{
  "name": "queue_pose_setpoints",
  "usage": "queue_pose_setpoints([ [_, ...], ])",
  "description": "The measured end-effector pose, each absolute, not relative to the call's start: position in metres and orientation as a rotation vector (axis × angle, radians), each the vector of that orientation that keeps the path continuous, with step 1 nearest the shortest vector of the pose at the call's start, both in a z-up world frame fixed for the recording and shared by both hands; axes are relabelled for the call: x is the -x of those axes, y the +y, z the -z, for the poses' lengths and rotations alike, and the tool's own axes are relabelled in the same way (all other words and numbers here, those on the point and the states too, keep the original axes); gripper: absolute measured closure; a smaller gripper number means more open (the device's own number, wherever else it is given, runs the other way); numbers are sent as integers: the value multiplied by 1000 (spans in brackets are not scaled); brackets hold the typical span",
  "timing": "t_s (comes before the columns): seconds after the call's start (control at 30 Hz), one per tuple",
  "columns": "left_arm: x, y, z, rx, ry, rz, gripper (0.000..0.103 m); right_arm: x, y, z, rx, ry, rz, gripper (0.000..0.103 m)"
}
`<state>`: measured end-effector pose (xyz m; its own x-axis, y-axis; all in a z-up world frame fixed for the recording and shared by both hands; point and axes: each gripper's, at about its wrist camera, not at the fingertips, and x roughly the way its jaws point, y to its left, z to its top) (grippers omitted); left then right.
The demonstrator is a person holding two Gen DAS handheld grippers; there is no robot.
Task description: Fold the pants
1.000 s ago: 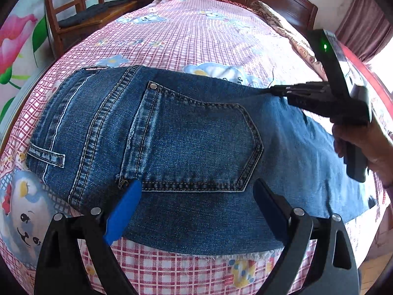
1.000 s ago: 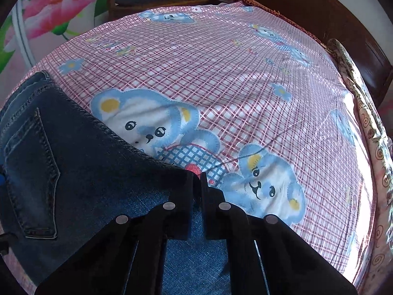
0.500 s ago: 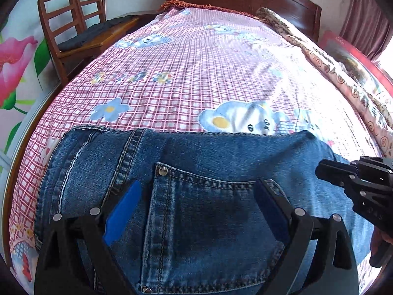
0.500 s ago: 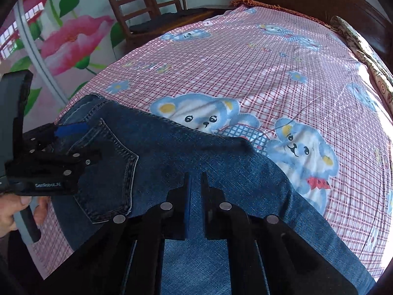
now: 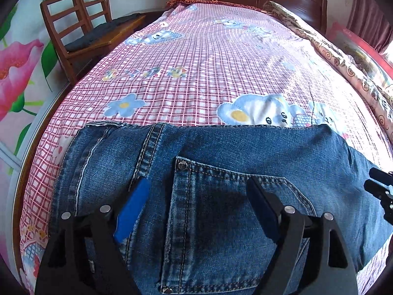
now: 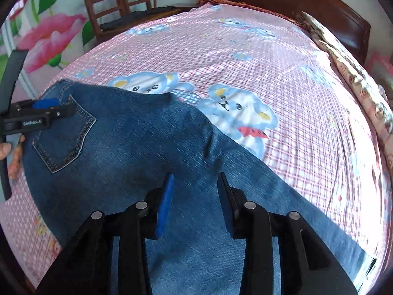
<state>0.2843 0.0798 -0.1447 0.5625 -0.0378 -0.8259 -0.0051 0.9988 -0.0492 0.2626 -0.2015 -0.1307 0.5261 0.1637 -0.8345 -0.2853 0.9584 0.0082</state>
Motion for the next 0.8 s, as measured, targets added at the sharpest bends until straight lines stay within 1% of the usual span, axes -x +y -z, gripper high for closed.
queue_pose_setpoints([
  [0.03,-277,81,140,55,958,17,16,-252,-227,126,33,978,-250,68],
  [0.17,-244,77,121,66,906,38,14,-190,-334,122,-357,964,-109,68],
  [0.2,-234,74,118,61,899,50,12,-171,-360,123,-445,955,-65,68],
  [0.33,-196,55,109,77,898,109,9,-94,-447,124,-725,869,90,67],
  [0.47,-166,30,113,138,938,164,7,-38,-507,131,-940,758,219,67],
  [0.57,-148,14,120,171,970,198,7,-14,-536,142,-1075,694,263,67],
  [0.8,-124,4,135,236,1033,178,7,10,-562,166,-1199,635,322,67],
])
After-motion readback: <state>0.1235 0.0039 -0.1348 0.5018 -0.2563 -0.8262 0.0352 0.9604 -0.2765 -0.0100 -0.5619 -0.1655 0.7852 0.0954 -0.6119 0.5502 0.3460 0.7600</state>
